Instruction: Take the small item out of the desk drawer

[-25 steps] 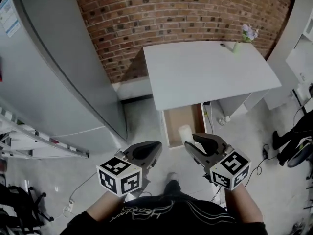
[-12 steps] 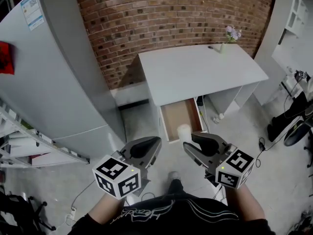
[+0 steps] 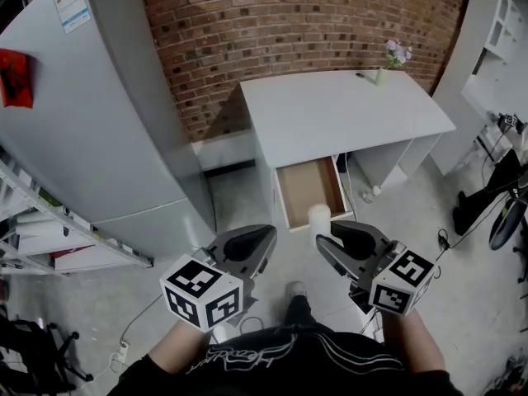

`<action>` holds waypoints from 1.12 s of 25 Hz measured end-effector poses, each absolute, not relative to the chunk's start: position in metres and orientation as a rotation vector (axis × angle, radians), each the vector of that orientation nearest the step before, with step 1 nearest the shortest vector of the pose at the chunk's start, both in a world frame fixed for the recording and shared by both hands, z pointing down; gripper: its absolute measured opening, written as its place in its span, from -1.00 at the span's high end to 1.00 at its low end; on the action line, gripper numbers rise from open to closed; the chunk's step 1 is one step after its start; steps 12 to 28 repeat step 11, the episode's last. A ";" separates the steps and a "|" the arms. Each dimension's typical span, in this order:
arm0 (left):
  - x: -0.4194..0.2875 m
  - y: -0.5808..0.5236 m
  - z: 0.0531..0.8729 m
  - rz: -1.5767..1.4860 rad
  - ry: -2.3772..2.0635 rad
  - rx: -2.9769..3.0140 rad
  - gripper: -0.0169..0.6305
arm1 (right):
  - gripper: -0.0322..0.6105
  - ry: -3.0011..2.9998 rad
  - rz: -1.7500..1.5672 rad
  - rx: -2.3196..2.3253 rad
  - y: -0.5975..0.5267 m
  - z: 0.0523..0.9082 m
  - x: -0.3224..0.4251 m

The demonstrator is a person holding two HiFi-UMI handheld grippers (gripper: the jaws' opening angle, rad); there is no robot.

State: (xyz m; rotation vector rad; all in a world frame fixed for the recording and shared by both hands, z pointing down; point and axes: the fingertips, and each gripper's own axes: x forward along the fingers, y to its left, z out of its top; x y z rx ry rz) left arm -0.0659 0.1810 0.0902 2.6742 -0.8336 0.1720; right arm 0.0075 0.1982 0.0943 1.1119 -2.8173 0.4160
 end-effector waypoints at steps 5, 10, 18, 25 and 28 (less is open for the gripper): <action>-0.063 0.179 0.096 0.198 -0.821 2.686 0.88 | 0.51 -2.809 0.461 1.120 0.196 0.102 0.007; -0.057 0.171 0.105 0.175 -0.785 2.668 0.88 | 0.51 -2.796 0.504 1.147 0.191 0.116 0.014; -0.057 0.170 0.107 0.171 -0.780 2.665 0.88 | 0.51 -2.794 0.513 1.153 0.190 0.119 0.015; -0.057 0.170 0.107 0.171 -0.780 2.665 0.88 | 0.51 -2.794 0.513 1.153 0.190 0.119 0.015; -0.057 0.170 0.107 0.171 -0.780 2.665 0.88 | 0.51 -2.794 0.513 1.153 0.190 0.119 0.015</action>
